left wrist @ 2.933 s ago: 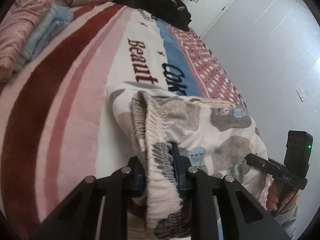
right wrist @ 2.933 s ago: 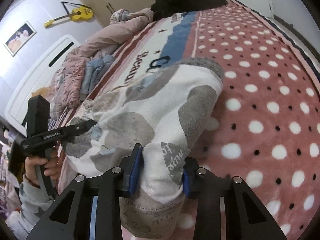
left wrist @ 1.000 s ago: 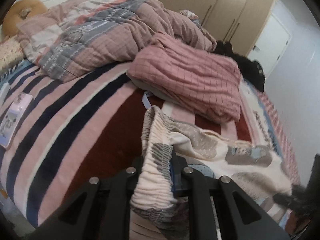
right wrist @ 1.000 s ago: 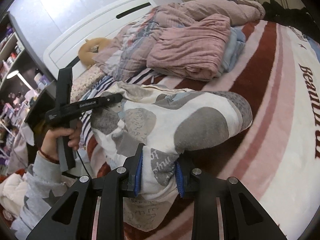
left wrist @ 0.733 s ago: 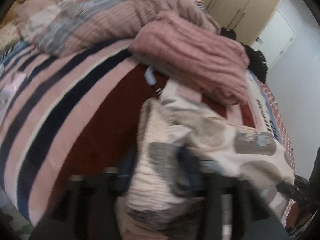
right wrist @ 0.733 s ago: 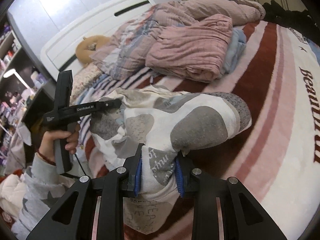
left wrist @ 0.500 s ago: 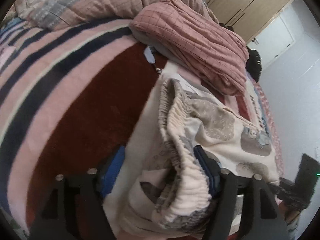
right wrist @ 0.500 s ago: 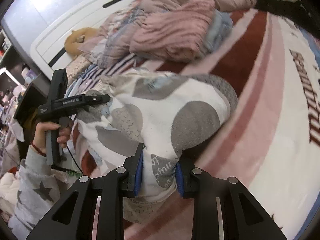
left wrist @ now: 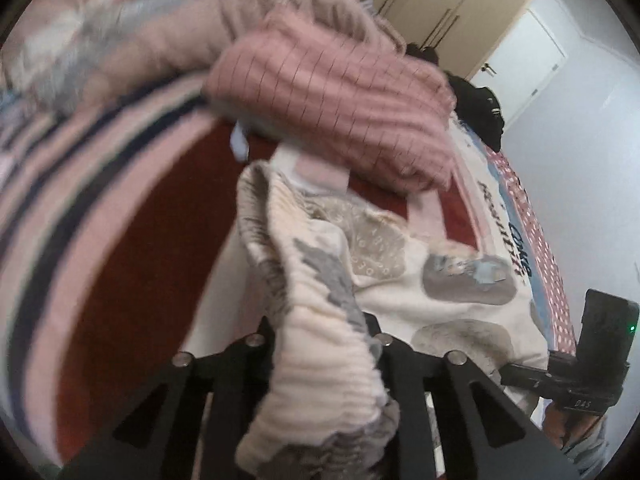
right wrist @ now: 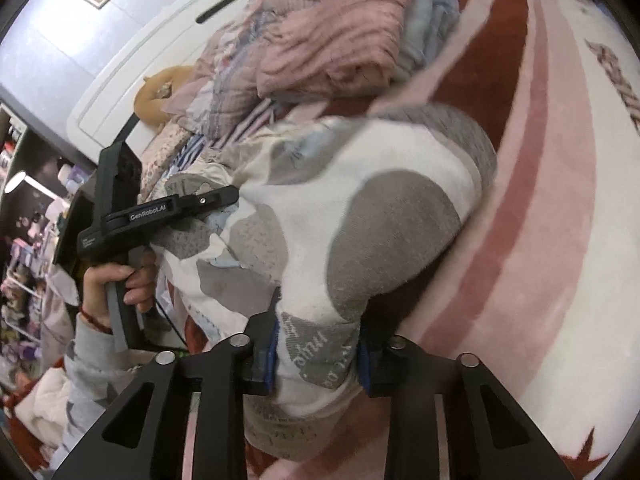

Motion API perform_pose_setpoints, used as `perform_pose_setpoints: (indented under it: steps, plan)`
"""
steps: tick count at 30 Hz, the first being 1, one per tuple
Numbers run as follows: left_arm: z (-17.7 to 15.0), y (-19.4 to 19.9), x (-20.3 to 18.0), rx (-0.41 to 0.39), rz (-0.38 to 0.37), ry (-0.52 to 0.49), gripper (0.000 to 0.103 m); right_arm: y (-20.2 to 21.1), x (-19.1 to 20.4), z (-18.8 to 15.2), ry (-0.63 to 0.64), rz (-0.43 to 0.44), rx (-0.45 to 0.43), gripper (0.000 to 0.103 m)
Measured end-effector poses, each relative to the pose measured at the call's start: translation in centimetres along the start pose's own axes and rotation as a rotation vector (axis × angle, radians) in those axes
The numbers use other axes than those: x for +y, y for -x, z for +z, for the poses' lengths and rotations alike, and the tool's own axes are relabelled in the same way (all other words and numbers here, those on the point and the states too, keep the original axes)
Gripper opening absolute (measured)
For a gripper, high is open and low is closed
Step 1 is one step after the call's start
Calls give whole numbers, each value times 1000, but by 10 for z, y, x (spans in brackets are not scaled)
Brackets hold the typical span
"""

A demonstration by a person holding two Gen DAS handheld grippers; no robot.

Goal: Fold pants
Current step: 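Carry the folded pants with both grippers toward the pink bedding pile, then lower the folded pants onto the blanket and open both grippers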

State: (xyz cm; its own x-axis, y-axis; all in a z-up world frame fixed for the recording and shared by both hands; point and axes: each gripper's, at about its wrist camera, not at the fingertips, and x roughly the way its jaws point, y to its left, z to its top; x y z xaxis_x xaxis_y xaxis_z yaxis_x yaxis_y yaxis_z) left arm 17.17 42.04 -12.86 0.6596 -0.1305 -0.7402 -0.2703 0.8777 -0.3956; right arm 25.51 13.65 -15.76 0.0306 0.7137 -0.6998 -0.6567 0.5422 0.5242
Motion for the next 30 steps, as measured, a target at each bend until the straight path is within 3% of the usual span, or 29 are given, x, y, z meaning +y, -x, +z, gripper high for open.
perform_pose_setpoints:
  steps: [6, 10, 13, 15, 17, 20, 22, 25, 27, 30]
  plan:
    - [18, 23, 17, -41, 95, -5, 16, -2, 41, 19, 53, 44, -58, 19]
    - [5, 1, 39, 29, 132, 20, 18, -20, 52, 15, 87, 9, -17, 19]
    - [-6, -12, 47, 40, 156, 18, 34, -33, 42, 3, 69, -17, 24, 19]
    - [-7, -11, 48, 29, 197, 17, 52, -36, 35, -4, 62, -22, 28, 22]
    - [-5, -3, 47, 17, 261, 15, 54, -32, 28, -6, 30, -13, 28, 30]
    - [-2, 28, 33, -68, 335, -40, 55, -13, 30, -6, 50, -39, -10, 31]
    - [1, 52, 20, -132, 324, -78, 58, 7, 41, -8, 128, -91, -70, 31]
    - [5, 68, 2, -176, 215, -117, 59, 32, 52, -7, 190, -98, -143, 31]
    - [5, 59, -9, -154, 157, -143, 59, 36, 57, -3, 202, -74, -166, 31]
    - [0, 33, -8, -82, 137, -147, 59, 27, 64, 1, 221, -26, -156, 31]
